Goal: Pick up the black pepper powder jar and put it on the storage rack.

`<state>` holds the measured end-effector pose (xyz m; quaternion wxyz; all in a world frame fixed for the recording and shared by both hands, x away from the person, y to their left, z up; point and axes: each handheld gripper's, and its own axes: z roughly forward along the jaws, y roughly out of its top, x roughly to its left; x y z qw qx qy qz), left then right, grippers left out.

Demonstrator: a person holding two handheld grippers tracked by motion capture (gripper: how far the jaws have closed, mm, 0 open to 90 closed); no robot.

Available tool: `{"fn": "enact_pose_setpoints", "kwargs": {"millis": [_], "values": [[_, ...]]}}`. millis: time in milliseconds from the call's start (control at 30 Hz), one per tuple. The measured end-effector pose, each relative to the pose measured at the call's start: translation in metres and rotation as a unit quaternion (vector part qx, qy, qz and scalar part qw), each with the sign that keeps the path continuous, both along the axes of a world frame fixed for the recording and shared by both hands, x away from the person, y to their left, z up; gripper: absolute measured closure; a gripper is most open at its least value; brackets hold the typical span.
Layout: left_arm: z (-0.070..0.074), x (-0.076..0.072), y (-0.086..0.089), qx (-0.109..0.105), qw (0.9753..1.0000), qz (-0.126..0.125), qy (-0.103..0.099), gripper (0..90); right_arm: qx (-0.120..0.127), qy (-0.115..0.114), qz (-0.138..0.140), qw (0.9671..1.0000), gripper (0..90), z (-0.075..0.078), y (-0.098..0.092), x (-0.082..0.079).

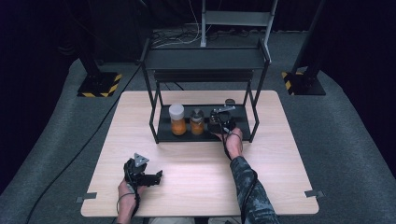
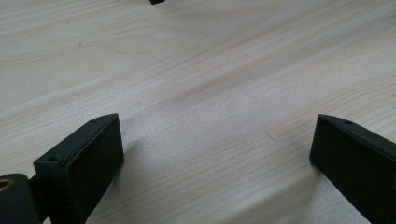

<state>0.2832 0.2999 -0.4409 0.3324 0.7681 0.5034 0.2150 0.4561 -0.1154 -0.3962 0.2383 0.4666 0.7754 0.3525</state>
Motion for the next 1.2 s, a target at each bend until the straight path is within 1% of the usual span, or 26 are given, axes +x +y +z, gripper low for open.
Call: {"fn": "enact_pose_setpoints", "kwargs": {"millis": [500, 1200], "values": [[-0.0002, -0.0001, 0.0001, 0.000, 1.0000, -0.001, -0.001, 2.6, -0.001, 0.005, 0.002, 1.0000, 30.8, 0.0022, -0.0007, 0.0027], [-0.0002, -0.0002, -0.0001, 0.000, 1.0000, 0.000, -0.001, 2.6, 0.000, 0.005, 0.003, 1.0000, 30.9, 0.0017, -0.0013, 0.0027]]}}
